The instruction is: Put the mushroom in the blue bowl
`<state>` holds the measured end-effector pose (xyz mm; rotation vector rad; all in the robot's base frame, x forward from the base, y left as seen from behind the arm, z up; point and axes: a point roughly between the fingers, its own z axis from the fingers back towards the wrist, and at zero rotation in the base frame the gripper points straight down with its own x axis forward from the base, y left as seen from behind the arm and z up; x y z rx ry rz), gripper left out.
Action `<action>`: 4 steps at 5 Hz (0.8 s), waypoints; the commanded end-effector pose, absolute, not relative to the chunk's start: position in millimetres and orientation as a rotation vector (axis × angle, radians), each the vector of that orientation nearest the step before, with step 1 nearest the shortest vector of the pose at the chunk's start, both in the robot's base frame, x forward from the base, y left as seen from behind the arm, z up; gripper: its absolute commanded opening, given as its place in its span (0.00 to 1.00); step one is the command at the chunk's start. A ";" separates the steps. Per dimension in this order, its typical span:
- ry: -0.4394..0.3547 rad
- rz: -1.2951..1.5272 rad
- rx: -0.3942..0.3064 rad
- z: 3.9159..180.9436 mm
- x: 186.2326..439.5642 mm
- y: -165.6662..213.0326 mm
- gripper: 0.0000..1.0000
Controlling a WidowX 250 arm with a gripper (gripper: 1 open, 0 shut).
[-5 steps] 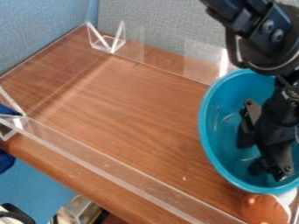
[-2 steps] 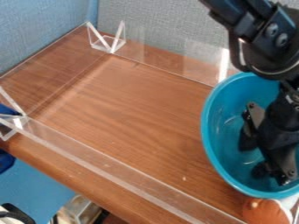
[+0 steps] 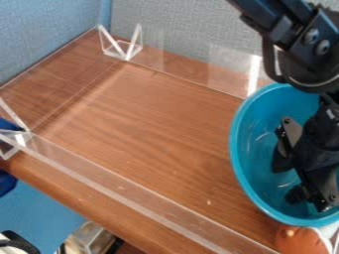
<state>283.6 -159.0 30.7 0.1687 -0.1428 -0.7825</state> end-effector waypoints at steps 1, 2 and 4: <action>-0.141 -0.807 0.165 25.9 276.7 -170.8 0.00; -0.139 -0.818 0.162 21.4 277.3 -175.5 0.00; -0.128 -0.831 0.158 16.1 280.1 -179.5 0.00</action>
